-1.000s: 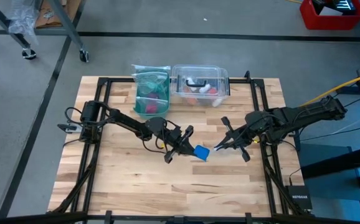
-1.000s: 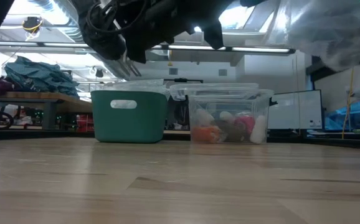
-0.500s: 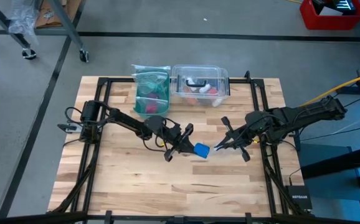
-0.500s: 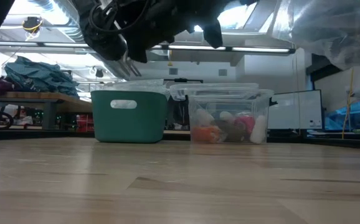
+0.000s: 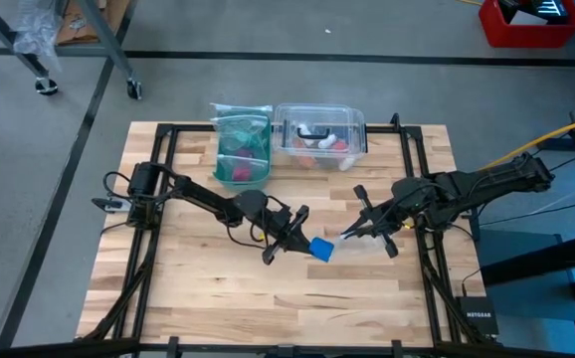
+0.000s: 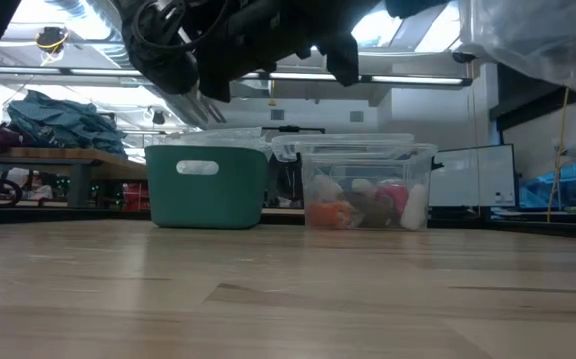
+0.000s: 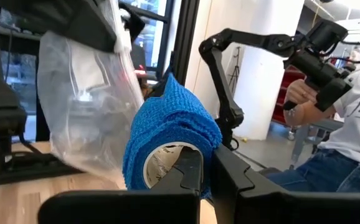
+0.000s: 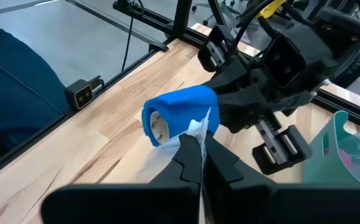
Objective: Roll bandage
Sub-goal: Put the blue bandage into the transparent zip bag
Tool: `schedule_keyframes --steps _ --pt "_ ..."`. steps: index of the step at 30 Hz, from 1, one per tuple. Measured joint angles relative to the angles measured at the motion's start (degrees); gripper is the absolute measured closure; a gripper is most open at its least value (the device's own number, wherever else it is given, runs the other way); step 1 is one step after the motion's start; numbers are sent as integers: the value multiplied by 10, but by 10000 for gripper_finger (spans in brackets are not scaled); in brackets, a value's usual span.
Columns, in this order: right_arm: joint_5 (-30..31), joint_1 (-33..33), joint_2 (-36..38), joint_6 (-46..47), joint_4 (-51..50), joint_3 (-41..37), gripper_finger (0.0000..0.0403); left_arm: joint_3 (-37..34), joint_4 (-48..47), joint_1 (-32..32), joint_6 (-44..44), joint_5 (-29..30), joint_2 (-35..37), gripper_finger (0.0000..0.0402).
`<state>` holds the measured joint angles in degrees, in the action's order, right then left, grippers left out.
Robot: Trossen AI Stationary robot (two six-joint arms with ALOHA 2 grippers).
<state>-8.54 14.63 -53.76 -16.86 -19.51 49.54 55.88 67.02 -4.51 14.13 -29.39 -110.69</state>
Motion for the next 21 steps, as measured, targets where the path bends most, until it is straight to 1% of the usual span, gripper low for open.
schedule_keyframes --steps 11,21 --pt "2 0 0 0 30 0 402 0 -5 -4 4 0 0 400" --pt "17 0 0 0 30 0 402 0 -5 -11 4 0 0 400"
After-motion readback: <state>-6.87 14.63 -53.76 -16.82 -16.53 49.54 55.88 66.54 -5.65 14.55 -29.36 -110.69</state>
